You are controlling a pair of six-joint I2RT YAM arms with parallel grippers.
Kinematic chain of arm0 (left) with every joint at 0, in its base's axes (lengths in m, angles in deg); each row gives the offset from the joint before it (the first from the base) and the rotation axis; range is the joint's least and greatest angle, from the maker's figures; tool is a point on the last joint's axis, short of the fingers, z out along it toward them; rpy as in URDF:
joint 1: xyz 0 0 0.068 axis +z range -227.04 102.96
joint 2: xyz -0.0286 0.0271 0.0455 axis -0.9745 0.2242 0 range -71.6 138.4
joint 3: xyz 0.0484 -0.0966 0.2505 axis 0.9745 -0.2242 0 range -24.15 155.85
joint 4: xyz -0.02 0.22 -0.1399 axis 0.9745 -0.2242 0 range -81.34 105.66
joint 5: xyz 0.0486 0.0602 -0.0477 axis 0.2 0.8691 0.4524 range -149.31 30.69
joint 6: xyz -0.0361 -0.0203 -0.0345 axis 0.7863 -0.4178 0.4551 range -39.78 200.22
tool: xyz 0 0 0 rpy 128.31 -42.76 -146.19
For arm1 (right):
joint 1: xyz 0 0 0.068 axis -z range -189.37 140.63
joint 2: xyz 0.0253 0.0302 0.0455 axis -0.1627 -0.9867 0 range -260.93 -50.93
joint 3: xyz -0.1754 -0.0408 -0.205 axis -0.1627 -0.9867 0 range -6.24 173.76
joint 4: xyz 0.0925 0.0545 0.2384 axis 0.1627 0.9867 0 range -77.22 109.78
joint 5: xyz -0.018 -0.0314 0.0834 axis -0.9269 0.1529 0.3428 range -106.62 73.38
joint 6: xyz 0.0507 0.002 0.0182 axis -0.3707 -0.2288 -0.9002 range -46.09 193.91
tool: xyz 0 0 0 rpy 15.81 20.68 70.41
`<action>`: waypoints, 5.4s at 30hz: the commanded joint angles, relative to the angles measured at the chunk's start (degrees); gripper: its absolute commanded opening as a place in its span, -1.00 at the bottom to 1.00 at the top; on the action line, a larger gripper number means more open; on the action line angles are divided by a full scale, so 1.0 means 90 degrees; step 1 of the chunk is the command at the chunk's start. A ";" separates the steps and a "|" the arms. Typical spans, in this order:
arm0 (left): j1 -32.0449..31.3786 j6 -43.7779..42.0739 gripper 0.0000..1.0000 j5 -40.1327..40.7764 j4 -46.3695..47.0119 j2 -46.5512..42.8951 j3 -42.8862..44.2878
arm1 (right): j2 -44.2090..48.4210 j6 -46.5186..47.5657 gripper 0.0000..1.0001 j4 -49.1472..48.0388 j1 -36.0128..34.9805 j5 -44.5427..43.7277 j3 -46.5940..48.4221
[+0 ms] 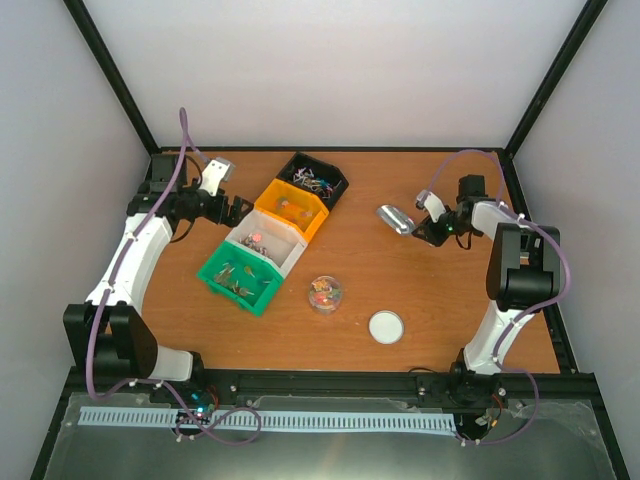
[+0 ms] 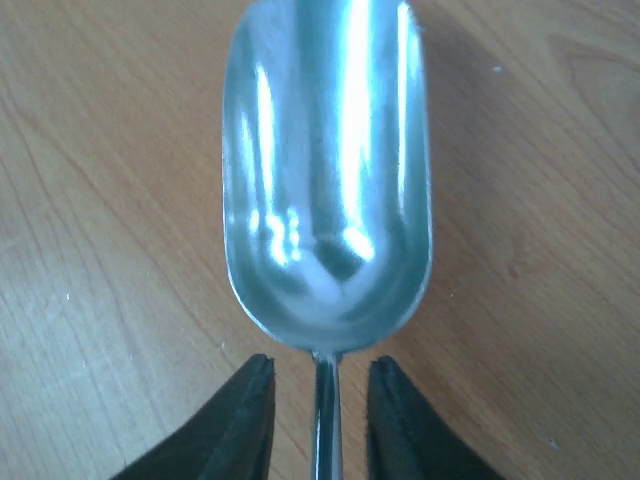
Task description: Pack the candies
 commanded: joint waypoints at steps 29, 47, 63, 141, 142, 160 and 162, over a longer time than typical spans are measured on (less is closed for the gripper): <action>-0.0289 -0.1382 1.00 -0.0623 -0.1236 0.0343 0.0294 | 0.1994 0.1570 0.70 0.3272 -0.0417 0.0067 0.0150; -0.0894 -0.1714 0.99 -0.0531 -0.1402 0.0516 0.0047 | 0.2907 0.0272 0.03 0.2078 -0.2972 -0.1789 -0.2260; -0.1126 -0.1882 0.99 -0.0415 -0.1218 0.0605 -0.0151 | 0.2223 -0.0200 -0.39 0.1212 -0.3644 -0.2508 -0.2774; -0.4510 -0.6471 0.03 -0.1350 -0.0262 0.1296 0.0990 | -0.0720 0.2394 -0.94 0.6237 -0.2430 0.4441 0.2025; -0.4509 -0.6436 -0.05 -0.1335 -0.0256 0.1297 0.0972 | -0.0712 0.2372 -0.94 0.6232 -0.2428 0.4434 0.2027; -0.4172 -0.4400 -0.89 -0.1673 -0.0078 0.1370 0.0940 | 0.0337 0.0364 0.03 0.3844 -0.1490 0.3979 0.1672; -0.3898 -0.3979 -0.89 -0.2158 -0.0279 0.1579 0.1206 | 0.0795 -0.0025 0.18 0.2983 -0.1233 0.3706 0.1237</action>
